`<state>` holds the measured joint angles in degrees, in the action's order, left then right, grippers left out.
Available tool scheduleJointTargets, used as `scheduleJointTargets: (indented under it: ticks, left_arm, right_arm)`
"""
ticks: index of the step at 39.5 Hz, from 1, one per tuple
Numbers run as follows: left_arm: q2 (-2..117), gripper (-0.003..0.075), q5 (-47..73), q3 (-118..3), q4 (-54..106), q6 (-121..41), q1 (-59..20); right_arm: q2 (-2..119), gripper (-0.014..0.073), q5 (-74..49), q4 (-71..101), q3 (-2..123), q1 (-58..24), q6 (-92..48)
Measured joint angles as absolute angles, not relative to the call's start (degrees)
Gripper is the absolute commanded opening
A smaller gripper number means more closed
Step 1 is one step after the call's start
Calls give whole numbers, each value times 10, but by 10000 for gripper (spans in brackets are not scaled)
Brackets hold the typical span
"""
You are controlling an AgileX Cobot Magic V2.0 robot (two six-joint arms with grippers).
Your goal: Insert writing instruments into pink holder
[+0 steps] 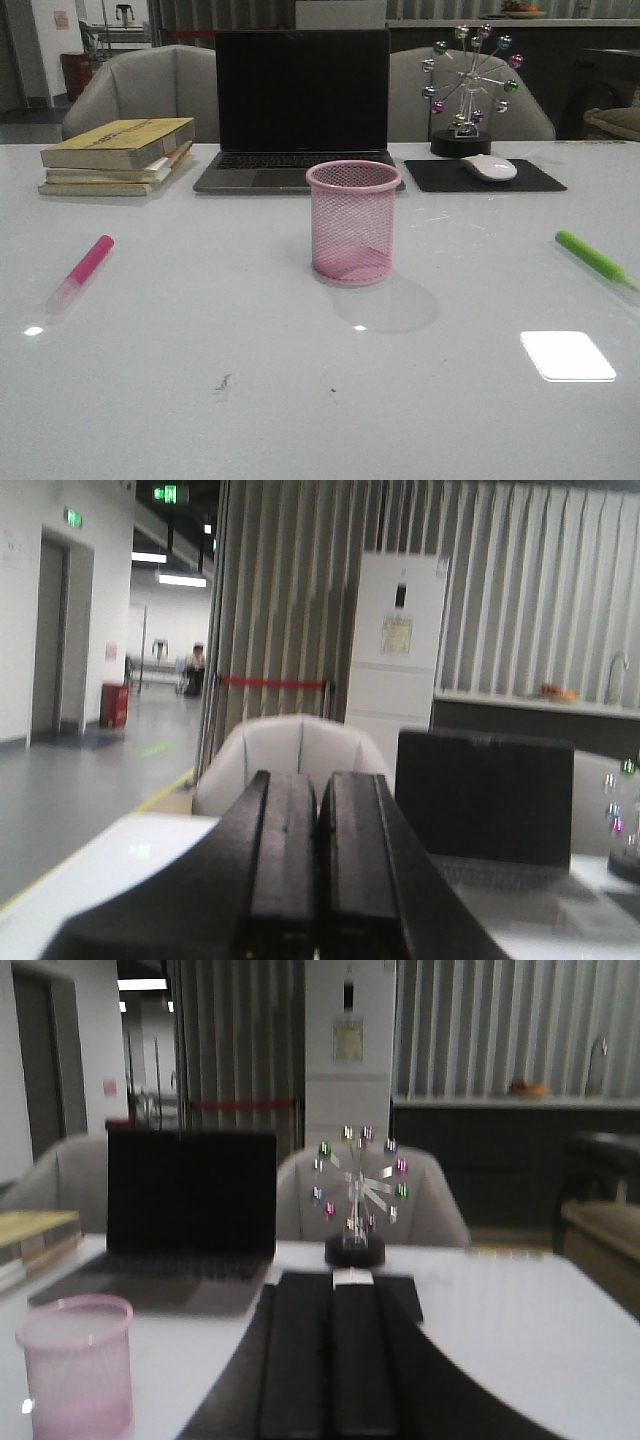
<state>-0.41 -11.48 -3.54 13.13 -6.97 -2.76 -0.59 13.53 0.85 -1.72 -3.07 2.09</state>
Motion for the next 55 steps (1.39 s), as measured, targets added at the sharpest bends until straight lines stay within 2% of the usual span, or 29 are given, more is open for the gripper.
scheduleJointTargets:
  ticks: [2, 9, 18, 30, 41, 47, 55]
  left_arm:
    - [-4, 92, -119, -62, 131, -70, -28]
    - [-4, 92, -116, -145, 93, -70, -28]
    - [13, 92, -40, -266, 62, -70, -28]
    - [184, 92, 64, -422, 52, -70, -28]
    - [364, 92, 133, -487, 50, -70, -28]
    - [425, 92, 218, -487, 49, -70, -28]
    - [481, 92, 227, -487, 49, -70, -28]
  right_arm:
    - [-6, 29, 166, 8, -15, -31, 21]
    - [-6, 29, 148, 8, 71, -31, 21]
    - [20, 29, 28, -44, 252, -31, 21]
    - [155, 29, -37, -66, 394, -31, 21]
    - [329, 29, -68, -66, 420, -31, 21]
    - [378, 29, -120, -66, 420, -31, 21]
    - [423, 29, -198, -66, 420, -31, 21]
